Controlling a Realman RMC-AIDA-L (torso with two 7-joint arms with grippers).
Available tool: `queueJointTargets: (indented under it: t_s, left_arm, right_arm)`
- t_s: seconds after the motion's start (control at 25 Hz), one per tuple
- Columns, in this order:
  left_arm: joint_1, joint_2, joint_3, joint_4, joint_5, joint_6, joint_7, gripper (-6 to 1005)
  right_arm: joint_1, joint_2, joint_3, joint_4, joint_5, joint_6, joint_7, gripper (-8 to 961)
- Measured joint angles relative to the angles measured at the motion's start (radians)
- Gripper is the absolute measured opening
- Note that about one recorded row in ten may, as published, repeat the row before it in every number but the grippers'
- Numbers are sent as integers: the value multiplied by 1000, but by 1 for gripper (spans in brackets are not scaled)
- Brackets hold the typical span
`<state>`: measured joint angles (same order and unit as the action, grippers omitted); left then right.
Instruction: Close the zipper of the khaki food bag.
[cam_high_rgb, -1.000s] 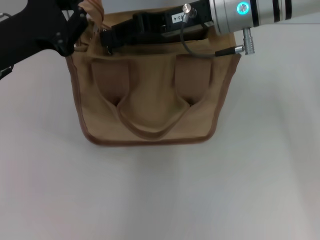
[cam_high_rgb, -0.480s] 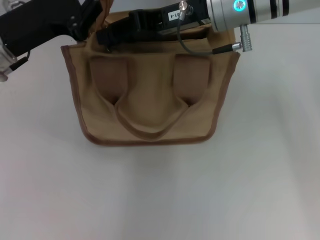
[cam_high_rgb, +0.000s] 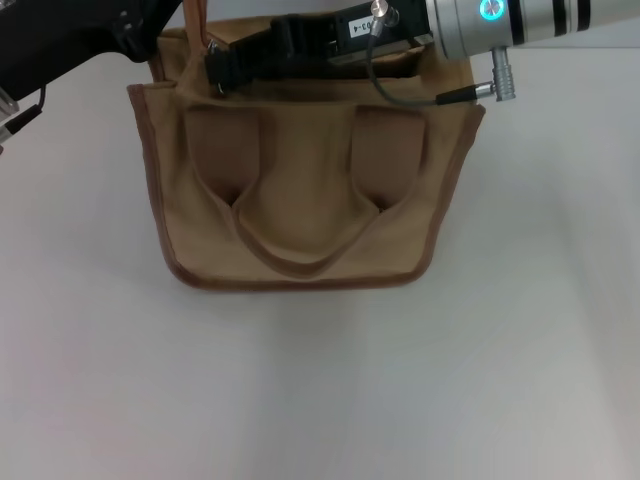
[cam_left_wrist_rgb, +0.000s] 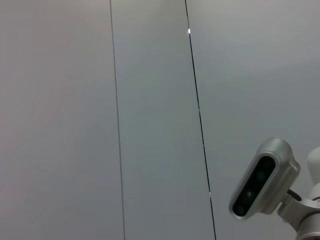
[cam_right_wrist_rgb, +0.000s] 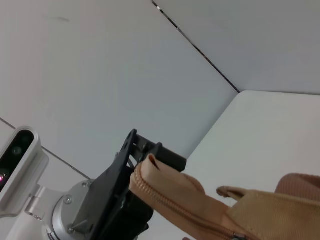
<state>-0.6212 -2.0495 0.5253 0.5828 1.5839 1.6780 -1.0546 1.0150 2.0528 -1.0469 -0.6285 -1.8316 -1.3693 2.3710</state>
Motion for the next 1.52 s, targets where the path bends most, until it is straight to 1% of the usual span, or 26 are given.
queueJointTargets:
  t_s: [0.08, 0.2, 0.32, 0.52, 0.72, 1.04, 1.24, 1.32, 1.52]
  left_arm:
    - [-3, -1, 3, 0, 0, 2, -5, 64]
    - [-24, -12, 9, 0, 0, -6, -8, 65]
    - [-42, -16, 9, -9, 0, -9, -8, 66]
    - [-64, -16, 3, -37, 1, -13, -11, 68]
    - [-59, -14, 1, -37, -3, -12, -21, 70]
    - [-32, -12, 6, -37, -35, 4, -22, 74]
    - [-23, -10, 2, -37, -37, 12, -22, 76]
    - [-22, -10, 1, -37, -38, 12, -22, 76]
    - [-17, -5, -14, -36, -44, 8, -22, 78]
  right_arm:
    - [0, 0, -3, -3, 0, 0, -1, 291]
    - [11, 0, -6, -3, 0, -2, -1, 291]
    - [18, 3, -5, -4, 0, -5, -1, 291]
    - [22, 5, -15, -4, 0, -6, -2, 292]
    - [16, 4, -13, -5, 1, -2, -4, 292]
    - [1, 10, -10, -5, 10, 22, -49, 244]
    - [-13, 10, -9, -10, 12, 18, -53, 116]
    - [-17, 10, -9, -13, 12, 15, -53, 101]
    - [-55, 8, -6, -61, 12, -15, -47, 69]
